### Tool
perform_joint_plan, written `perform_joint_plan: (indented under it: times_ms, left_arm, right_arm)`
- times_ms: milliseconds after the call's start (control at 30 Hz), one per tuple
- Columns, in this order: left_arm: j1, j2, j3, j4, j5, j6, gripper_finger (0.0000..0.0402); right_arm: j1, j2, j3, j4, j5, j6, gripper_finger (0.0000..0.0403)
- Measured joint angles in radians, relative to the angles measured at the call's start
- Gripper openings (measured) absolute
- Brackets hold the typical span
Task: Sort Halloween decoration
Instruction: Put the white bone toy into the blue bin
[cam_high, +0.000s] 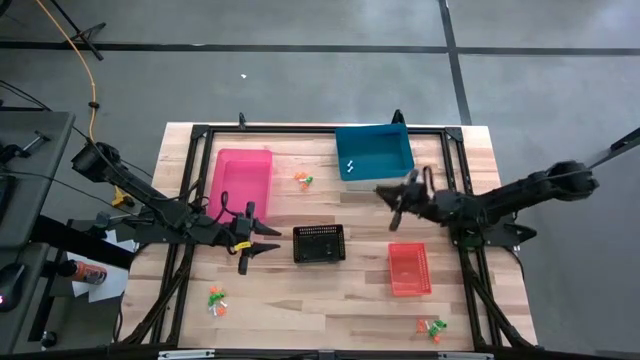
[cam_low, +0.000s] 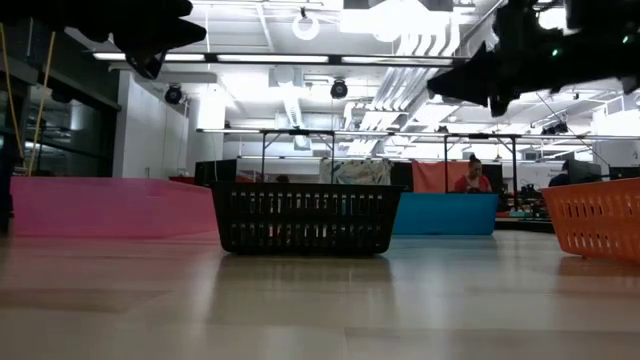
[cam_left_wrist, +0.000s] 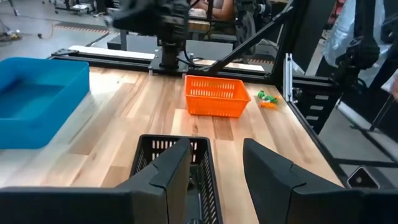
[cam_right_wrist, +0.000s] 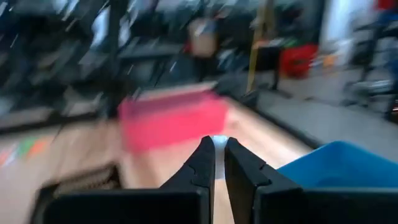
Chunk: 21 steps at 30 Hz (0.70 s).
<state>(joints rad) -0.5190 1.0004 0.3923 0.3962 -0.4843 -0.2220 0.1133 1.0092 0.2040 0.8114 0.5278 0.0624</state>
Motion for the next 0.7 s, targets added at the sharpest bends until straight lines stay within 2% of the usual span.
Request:
perform_joint_plan:
  times_ms: [100,233,500,700]
  left_arm:
    - [0.0,0.0,0.0,0.0,0.0,-0.028,0.0133]
    - [0.0,0.0,0.0,-0.006,0.0,-0.038,0.0133]
    - [0.0,0.001,0.0,-0.019,0.0,-0.038,0.0133]
    - [0.0,0.003,0.0,-0.051,-0.001,-0.045,0.0133]
  right_arm:
    - [-0.099,0.006,0.012,0.02,-0.005,0.008,0.0016]
    - [-0.23,0.005,0.15,-0.083,-0.046,0.012,0.002]
    - [-0.413,0.041,0.521,-0.632,-0.066,0.066,0.0075]
    - [-0.459,0.154,0.559,-0.681,-0.068,0.098,0.0095]
